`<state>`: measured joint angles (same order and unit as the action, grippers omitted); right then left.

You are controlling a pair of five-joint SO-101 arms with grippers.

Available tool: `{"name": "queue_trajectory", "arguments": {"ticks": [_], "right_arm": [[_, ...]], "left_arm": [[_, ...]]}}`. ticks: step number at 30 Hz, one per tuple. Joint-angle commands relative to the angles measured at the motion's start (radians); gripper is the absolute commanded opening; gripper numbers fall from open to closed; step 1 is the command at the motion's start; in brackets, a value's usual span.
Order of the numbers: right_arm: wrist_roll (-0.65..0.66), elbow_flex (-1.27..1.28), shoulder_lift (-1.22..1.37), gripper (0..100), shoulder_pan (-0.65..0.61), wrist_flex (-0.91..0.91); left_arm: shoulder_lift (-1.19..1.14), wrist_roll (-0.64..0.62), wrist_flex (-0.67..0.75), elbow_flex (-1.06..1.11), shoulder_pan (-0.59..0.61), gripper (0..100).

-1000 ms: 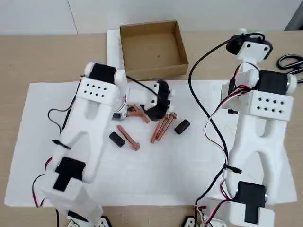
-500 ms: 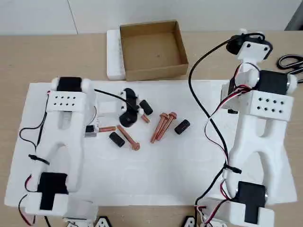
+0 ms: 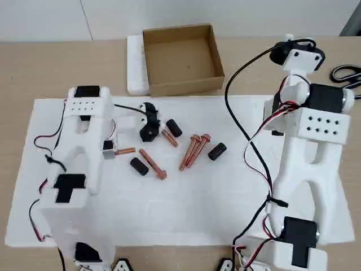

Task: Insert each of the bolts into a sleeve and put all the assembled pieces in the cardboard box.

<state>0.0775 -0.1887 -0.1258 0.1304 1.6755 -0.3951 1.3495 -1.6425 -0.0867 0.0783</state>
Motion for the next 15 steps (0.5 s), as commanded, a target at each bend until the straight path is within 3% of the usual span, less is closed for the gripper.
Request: {"name": "queue_trajectory", "arguments": {"ticks": [1, 10, 12, 15], "right_arm": [[-0.006, -0.012, -0.045, 0.5, 0.002, -0.008], [-0.006, -0.012, -0.045, 0.5, 0.002, -0.015], [-0.006, -0.012, -0.045, 0.5, 0.002, -0.016], [-0.006, -0.012, -0.045, 0.5, 0.002, -0.016]], "left_arm": [[-0.044, 0.311, -0.025, -0.143, 0.009, 6], [-0.071, 0.278, -0.064, -0.223, 0.041, 7], [-0.071, 0.192, -0.066, -0.257, 0.041, 7], [-0.071, -0.092, -0.066, -0.349, 0.034, 6]]}}
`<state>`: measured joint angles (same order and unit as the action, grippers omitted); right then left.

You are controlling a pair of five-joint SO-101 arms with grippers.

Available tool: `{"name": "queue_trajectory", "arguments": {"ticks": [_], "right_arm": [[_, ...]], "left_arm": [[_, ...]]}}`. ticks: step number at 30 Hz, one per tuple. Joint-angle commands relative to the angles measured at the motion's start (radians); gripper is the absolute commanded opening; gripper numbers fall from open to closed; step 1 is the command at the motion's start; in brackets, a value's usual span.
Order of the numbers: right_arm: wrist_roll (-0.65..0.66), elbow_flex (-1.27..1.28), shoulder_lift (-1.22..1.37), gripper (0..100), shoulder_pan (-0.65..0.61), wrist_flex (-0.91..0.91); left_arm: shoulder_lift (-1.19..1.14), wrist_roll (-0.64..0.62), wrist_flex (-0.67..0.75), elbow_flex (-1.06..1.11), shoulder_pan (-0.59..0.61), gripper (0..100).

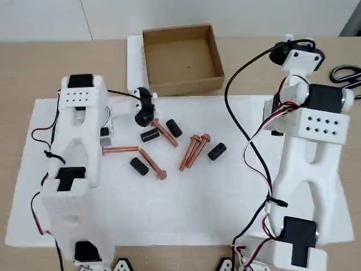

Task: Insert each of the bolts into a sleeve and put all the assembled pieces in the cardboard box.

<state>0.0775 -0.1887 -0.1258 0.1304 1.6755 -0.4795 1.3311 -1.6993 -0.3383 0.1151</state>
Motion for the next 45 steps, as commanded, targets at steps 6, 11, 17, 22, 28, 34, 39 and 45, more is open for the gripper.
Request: {"name": "queue_trajectory", "arguments": {"ticks": [6, 11, 17, 22, 28, 34, 39, 45], "right_arm": [[-0.008, -0.012, -0.045, 0.5, 0.002, -0.018], [-0.008, -0.014, -0.048, 0.5, 0.002, -0.018], [-0.008, -0.014, -0.051, 0.5, 0.004, -0.018], [-0.008, -0.014, -0.047, 0.5, 0.002, -0.030], [-0.008, -0.014, -0.047, 0.5, 0.002, -0.031], [-0.006, -0.014, -0.050, 0.5, 0.005, -0.031], [-0.006, -0.014, -0.051, 0.5, 0.007, -0.031], [-0.008, -0.014, -0.048, 0.5, 0.007, -0.031]], "left_arm": [[0.014, -1.157, -0.058, -0.269, -0.061, 1], [0.015, -1.886, -0.055, -0.237, -0.060, 1], [0.037, -2.259, -0.055, -0.013, -0.060, 8], [0.048, -2.392, -0.055, 0.081, -0.052, 28], [0.048, -2.490, -0.055, 0.084, -0.049, 35], [0.048, -2.539, -0.055, 0.088, -0.049, 35], [0.048, -2.593, -0.055, 0.162, -0.046, 35], [0.048, -2.599, -0.054, 0.176, 0.038, 35]]}}
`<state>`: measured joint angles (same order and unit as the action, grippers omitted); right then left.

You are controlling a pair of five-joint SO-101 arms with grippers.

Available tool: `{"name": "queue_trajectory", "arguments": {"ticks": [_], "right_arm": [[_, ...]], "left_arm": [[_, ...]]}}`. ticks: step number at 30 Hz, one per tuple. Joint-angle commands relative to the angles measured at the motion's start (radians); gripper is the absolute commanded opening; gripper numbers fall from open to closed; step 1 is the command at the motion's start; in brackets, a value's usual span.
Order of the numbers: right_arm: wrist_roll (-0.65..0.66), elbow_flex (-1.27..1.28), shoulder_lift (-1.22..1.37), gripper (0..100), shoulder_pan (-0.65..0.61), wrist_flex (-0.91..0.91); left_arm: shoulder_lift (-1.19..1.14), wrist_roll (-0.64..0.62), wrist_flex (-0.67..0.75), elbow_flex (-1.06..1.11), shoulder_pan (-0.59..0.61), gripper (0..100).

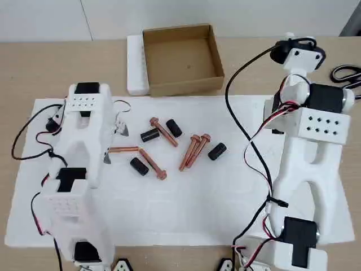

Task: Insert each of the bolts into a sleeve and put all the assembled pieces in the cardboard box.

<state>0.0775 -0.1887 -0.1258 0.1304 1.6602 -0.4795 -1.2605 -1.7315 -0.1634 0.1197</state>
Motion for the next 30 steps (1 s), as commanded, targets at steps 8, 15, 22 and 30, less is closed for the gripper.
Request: {"name": "queue_trajectory", "arguments": {"ticks": [8, 15, 22, 30], "right_arm": [[-0.008, -0.014, -0.047, 0.5, 0.004, -0.016], [-0.008, -0.014, -0.050, 0.5, 0.002, -0.015], [-0.008, -0.014, -0.051, 0.5, 0.002, -0.008], [-0.008, -0.014, -0.051, 0.5, 0.002, -0.008]], "left_arm": [[0.037, -0.006, -0.020, 0.002, 0.044, 34], [0.037, -0.002, -0.020, 0.002, 0.043, 20], [0.028, -0.005, -0.020, 0.002, 0.043, 20], [-0.086, -0.008, -0.020, -0.004, -0.002, 20]]}}
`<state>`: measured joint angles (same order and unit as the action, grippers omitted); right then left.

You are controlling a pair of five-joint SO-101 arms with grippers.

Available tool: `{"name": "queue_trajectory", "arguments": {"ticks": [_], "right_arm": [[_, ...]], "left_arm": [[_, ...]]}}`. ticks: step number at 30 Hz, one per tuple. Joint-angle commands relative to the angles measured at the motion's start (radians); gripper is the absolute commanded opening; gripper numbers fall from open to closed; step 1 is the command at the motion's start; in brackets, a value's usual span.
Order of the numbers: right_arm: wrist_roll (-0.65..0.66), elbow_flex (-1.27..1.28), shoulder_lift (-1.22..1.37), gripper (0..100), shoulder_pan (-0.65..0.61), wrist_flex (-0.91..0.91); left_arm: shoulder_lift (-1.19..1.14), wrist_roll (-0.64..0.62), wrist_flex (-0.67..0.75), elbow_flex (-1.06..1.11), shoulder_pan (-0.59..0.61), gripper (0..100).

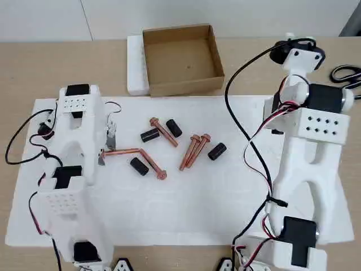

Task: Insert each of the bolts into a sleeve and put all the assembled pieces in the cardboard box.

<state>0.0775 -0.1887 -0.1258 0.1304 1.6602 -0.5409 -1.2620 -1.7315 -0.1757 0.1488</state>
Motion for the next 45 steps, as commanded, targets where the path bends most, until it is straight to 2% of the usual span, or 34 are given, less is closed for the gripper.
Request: {"name": "queue_trajectory", "arguments": {"ticks": [1, 5, 14, 21, 31, 35, 45], "right_arm": [[-0.008, -0.014, -0.051, 0.5, 0.002, -0.008], [-0.008, -0.014, -0.051, 0.5, 0.002, -0.008], [-0.008, -0.014, -0.051, 0.5, 0.004, -0.007], [-0.008, -0.014, -0.053, 0.5, 0.002, -0.007], [-0.008, -0.014, -0.053, 0.5, 0.002, -0.008], [-0.008, -0.014, -0.053, 0.5, 0.002, -0.007], [-0.008, -0.014, -0.053, 0.5, 0.001, -0.007]], "left_arm": [[-0.031, -0.006, -0.020, 0.008, -0.041, 20], [-0.032, -0.008, -0.020, -0.030, -0.054, 19], [-0.032, 0.000, -0.020, -0.073, -0.046, 7], [-0.031, 0.005, -0.020, -0.074, -0.052, 3], [-0.031, 0.209, -0.021, -0.262, -0.052, 1], [-0.034, 0.390, -0.021, -0.312, -0.048, 1], [-0.032, 1.059, -0.021, -0.323, -0.064, 1]]}}
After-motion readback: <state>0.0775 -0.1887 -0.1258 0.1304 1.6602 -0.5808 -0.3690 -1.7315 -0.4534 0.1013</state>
